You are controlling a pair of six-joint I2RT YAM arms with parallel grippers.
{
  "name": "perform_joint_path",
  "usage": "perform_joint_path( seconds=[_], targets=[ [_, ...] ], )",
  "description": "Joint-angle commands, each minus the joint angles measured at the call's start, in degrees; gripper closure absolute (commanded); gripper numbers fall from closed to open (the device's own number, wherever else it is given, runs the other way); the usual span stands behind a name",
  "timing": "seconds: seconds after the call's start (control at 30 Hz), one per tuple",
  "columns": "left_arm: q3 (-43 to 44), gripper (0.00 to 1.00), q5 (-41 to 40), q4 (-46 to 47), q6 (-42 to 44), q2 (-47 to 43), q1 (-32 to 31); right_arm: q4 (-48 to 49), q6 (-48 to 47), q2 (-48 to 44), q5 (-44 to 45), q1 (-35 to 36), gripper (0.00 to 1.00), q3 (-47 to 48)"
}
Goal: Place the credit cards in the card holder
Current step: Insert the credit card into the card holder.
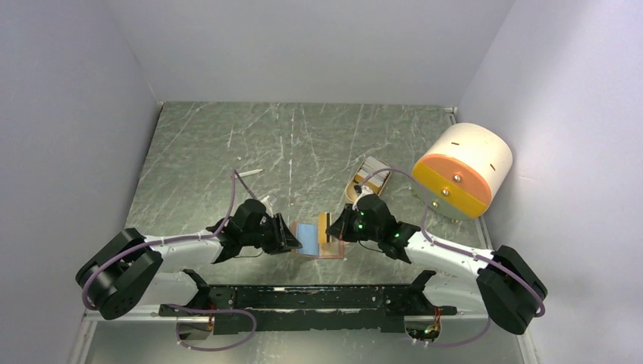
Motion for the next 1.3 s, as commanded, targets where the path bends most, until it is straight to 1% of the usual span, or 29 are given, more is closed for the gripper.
perform_joint_path(
  seconds=[0.0,0.27,0.43,0.93,1.27],
  targets=[
    [-1.9,0.66,-1.9,-0.8,1.1,-1.4,0.7,9.4,4.1,0.5,-2.9,0.3,1.00,-3.8],
    [-2.8,0.83,-1.2,0.2,1.6,-0.8,0.9,14.1,5.2,3.1,-2.0,0.3,1.00,-6.2],
    [-3.6,0.90,-1.1,0.6,1.6,-1.1,0.9,17.4,6.6,4.8,-1.6,0.2,1.00,-8.0],
    [-5.0,0.91,-0.5,2.7,1.3,-0.3,0.9,22.1,7.9,7.5,0.3,0.1,1.00,-10.8],
    [-4.8,0.91,-0.4,3.0,1.3,0.0,0.9,26.8,10.9,10.1,-1.7,0.2,1.00,-12.0]
  ],
)
